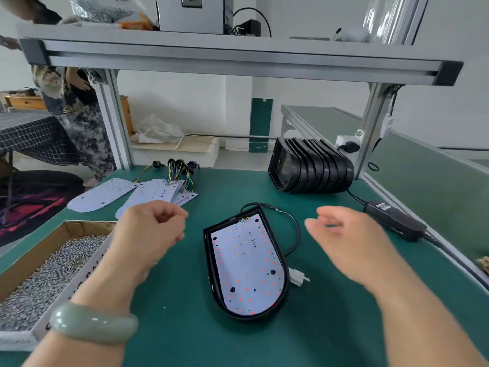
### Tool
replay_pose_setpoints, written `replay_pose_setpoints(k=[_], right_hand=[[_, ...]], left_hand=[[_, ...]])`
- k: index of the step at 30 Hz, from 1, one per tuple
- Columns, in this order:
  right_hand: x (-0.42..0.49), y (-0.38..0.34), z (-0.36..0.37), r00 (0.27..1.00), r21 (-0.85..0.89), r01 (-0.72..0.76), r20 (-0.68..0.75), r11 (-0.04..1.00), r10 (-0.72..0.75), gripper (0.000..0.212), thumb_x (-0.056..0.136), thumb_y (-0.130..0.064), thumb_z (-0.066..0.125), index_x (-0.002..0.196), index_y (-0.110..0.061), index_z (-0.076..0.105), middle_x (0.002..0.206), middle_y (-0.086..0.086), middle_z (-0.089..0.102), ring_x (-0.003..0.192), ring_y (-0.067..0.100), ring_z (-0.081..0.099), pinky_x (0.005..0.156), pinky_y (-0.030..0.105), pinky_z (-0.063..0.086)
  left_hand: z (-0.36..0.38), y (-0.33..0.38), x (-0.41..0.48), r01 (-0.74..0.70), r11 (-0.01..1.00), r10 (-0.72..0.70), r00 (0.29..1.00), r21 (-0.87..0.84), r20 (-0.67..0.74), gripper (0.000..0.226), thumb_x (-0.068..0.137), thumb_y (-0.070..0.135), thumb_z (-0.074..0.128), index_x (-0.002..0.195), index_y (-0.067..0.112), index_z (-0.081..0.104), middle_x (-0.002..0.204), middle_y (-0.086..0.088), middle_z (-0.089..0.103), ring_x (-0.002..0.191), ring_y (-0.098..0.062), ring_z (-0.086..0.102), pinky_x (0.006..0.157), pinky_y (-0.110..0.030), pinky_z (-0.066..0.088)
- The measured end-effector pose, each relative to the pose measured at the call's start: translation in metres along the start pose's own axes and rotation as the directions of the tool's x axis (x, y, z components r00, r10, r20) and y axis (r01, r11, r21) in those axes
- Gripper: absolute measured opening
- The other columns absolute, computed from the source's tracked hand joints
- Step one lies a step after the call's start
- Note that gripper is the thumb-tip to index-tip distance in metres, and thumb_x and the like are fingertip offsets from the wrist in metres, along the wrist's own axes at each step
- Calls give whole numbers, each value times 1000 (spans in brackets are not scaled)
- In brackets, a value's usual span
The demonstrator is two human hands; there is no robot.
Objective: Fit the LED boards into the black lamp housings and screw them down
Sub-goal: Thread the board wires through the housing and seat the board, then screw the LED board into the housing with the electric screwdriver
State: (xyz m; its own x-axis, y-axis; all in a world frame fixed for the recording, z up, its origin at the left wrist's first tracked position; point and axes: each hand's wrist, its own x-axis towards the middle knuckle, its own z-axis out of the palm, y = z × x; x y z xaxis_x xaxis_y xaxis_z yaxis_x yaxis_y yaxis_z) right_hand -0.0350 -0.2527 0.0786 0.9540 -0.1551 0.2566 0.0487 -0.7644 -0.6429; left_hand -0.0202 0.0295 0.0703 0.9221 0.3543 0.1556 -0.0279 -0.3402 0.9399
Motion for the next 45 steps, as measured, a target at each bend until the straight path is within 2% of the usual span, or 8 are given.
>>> replay_pose_setpoints(k=[7, 12, 15, 17, 23, 28, 34, 45], right_hand=[[-18, 77, -59, 952, -790, -57, 142, 610, 272, 72, 82, -79, 31, 132, -30, 47, 119, -7, 52, 108, 14, 57, 88, 29, 49], [-26, 103, -61, 972, -647, -88, 109, 757, 206, 93, 61, -85, -6, 95, -30, 60, 89, -10, 65, 85, 12, 61, 82, 28, 49], [-14, 126, -78, 991, -529, -31, 97, 848, 97, 12, 94, -36, 52, 96, -38, 64, 75, -20, 66, 73, 5, 62, 75, 29, 48], [-7, 140, -92, 993, -529, -64, 52, 846, 108, 30, 90, -13, 62, 69, -34, 60, 50, -14, 61, 47, 5, 56, 59, 28, 47], [-12, 113, -99, 990, -674, -128, -47, 727, 130, 57, 83, -68, 40, 52, -20, 51, 45, -5, 56, 47, 10, 55, 54, 27, 45], [-30, 79, -69, 935, -794, -24, 197, 608, 294, 56, 78, -79, 36, 74, -25, 50, 73, -9, 56, 66, 2, 55, 61, 24, 46], [-25, 58, -53, 906, -692, 230, 408, 685, 108, 22, 88, -42, 58, 93, -27, 44, 92, -9, 53, 88, 12, 54, 74, 30, 46], [-34, 64, -63, 845, -632, 515, 490, 579, -217, 44, 87, -25, 59, 124, -40, 40, 106, -21, 37, 103, 4, 39, 90, 19, 33]], left_hand=[[30, 7, -4, -1, 978, 33, 988, -207, 153, 19, 86, 6, 65, 73, 20, 69, 54, 3, 66, 49, -6, 58, 51, -19, 48], [40, 17, -2, -32, 955, 80, 985, -295, 152, 16, 87, 9, 64, 74, 18, 68, 55, 7, 66, 49, -3, 59, 45, -13, 46], [42, 10, -2, -44, 947, 80, 992, -318, 100, 17, 88, 9, 63, 75, 19, 68, 55, 9, 65, 49, -2, 59, 47, -12, 46], [41, 1, -3, -37, 952, 59, 996, -305, 64, 18, 88, 10, 63, 75, 21, 68, 55, 9, 65, 49, -3, 58, 50, -15, 47], [36, -10, 0, -30, 958, 31, 1000, -284, -2, 19, 89, 13, 64, 73, 23, 68, 53, 7, 65, 47, -1, 56, 59, -22, 46], [37, -9, -3, -58, 952, 56, 998, -301, -14, 19, 88, 11, 64, 73, 21, 67, 52, 7, 65, 47, 0, 56, 52, -15, 49], [38, -9, -3, -89, 938, 81, 996, -336, -36, 19, 89, 9, 63, 74, 20, 66, 54, 11, 66, 47, 2, 58, 48, -8, 46], [42, -8, -9, -93, 936, 103, 995, -340, 11, 17, 88, 8, 64, 75, 19, 66, 54, 9, 65, 48, 0, 57, 49, -10, 47]])
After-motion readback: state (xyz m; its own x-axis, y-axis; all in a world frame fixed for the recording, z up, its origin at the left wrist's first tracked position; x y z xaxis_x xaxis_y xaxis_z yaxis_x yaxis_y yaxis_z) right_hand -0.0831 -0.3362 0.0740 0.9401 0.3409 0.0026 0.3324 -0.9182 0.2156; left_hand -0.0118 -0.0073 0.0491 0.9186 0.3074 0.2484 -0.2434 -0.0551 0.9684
